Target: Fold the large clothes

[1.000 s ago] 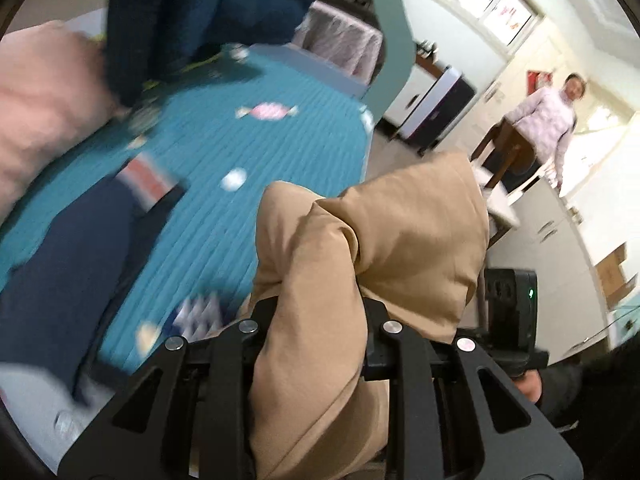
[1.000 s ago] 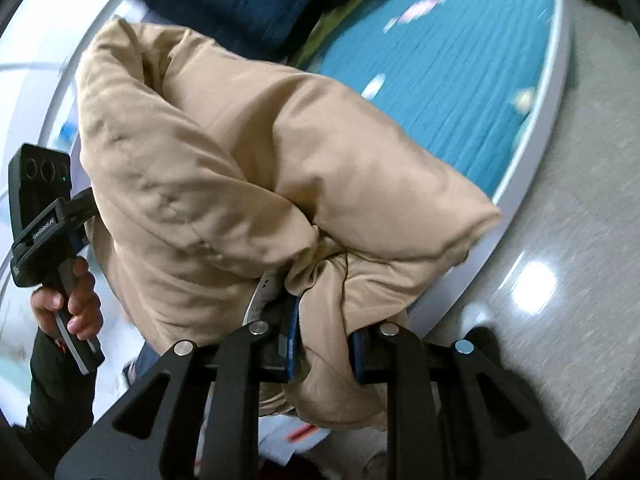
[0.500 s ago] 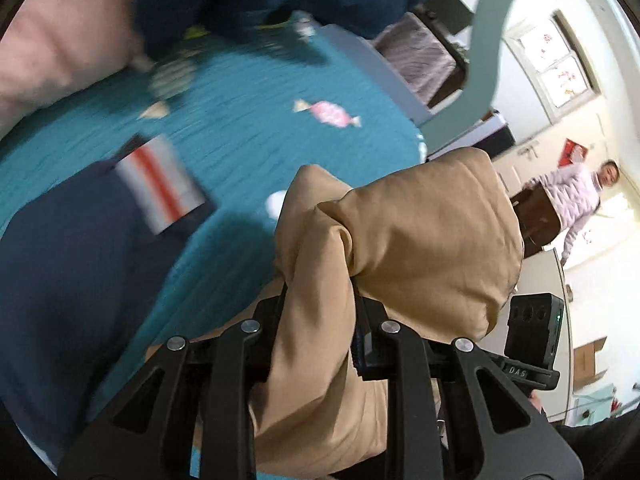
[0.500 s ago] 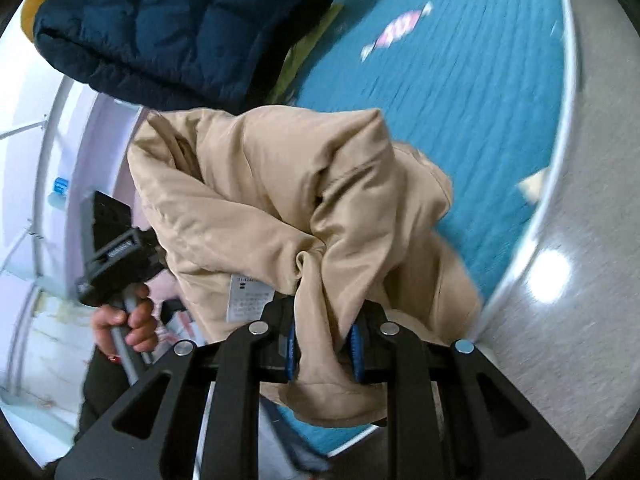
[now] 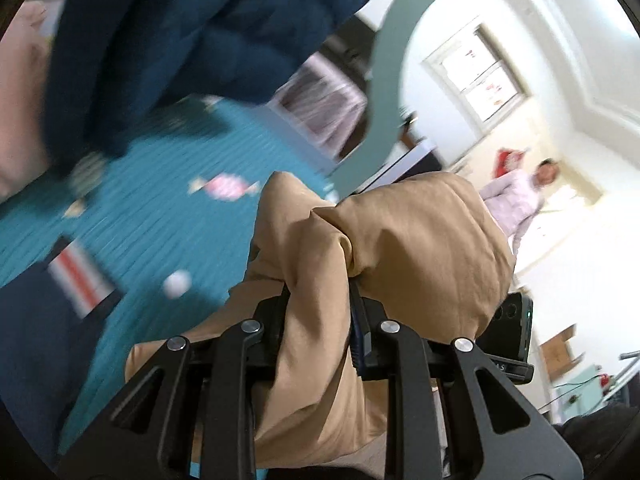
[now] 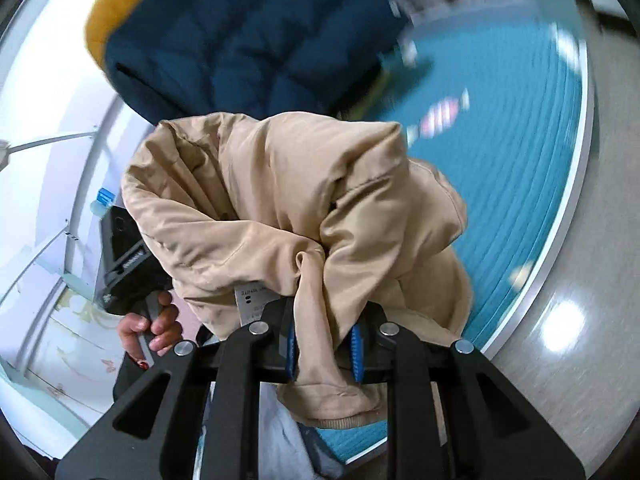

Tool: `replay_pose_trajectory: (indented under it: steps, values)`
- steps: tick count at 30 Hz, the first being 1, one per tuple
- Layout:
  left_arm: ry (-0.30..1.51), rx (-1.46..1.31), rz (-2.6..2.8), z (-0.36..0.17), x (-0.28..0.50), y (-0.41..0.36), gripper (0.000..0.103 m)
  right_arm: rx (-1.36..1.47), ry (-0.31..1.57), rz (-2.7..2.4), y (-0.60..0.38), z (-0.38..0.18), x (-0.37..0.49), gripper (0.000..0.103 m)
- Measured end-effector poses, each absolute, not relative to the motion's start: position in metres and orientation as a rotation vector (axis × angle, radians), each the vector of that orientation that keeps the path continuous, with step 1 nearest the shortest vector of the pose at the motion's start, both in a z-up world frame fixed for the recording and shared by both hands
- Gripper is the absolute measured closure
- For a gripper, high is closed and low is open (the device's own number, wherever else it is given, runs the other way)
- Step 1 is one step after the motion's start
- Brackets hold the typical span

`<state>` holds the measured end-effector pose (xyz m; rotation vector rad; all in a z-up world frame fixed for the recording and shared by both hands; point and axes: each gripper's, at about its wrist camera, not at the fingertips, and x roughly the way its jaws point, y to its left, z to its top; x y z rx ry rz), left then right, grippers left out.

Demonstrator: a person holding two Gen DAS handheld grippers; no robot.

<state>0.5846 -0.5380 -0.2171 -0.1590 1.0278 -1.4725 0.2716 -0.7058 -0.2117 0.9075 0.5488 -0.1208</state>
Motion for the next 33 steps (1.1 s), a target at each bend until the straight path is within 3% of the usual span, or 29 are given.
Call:
replay_pose_trajectory:
  steps: [5,14,23,27,33]
  values:
    - [1.101,-0.238,-1.437,-0.236,0.605,-0.54,0.08,0.842,0.541,-0.11,-0.699,-0.182,0.263,0.084]
    - [1.315,-0.064,-1.092,-0.363,0.66,-0.51,0.08,0.974,0.837,-0.079,-0.687,-0.306,0.334,0.085]
    - [1.27,0.148,-0.975,-0.391,0.669,-0.533,0.08,0.73,1.081,-0.211,-0.697,-0.378,0.369,0.082]
    - [1.209,0.256,-0.87,-0.4,0.667,-0.541,0.057,0.514,1.103,-0.282,-0.683,-0.384,0.386,0.066]
    - [1.055,0.338,-0.825,-0.373,0.651,-0.531,0.05,0.377,1.06,-0.314,-0.682,-0.376,0.385,0.061]
